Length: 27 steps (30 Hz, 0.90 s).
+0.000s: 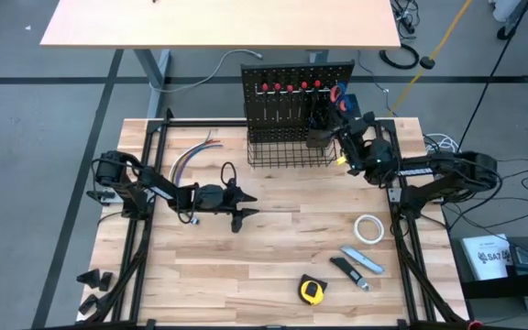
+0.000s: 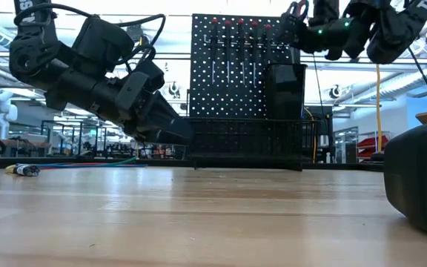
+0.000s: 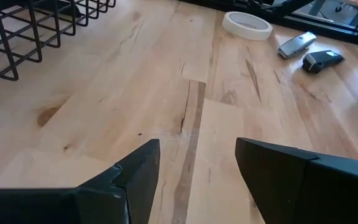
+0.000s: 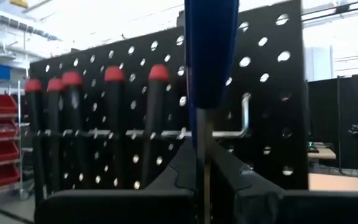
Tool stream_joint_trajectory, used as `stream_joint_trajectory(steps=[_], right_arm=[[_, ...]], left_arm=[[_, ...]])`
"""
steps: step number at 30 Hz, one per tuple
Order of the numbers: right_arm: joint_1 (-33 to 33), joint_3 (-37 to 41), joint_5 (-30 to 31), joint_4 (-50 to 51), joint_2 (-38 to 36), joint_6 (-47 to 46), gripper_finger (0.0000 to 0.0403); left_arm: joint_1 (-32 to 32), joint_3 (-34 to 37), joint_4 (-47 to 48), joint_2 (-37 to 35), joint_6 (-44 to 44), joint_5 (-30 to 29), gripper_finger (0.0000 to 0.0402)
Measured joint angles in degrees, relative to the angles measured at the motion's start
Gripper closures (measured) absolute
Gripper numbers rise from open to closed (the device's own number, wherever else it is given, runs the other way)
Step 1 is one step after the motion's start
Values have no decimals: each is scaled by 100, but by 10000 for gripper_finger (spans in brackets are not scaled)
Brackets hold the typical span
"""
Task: Hang tools onto peg board
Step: Put the scissor into the black bin on the pegboard
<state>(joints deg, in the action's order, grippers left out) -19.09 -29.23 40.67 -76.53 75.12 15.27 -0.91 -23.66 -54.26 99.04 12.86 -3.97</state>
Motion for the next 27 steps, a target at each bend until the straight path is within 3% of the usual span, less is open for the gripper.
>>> stream_joint_trajectory(steps=[9, 18, 27], right_arm=[[98, 1, 227, 42, 249, 47, 395], [121, 0, 481, 207, 251, 151, 369], [162, 0, 437, 320, 244, 348, 304]], left_arm=[[0, 0, 98, 0, 22, 0, 185], [0, 0, 96, 0, 24, 2, 185], [0, 0, 96, 0, 31, 2, 185]])
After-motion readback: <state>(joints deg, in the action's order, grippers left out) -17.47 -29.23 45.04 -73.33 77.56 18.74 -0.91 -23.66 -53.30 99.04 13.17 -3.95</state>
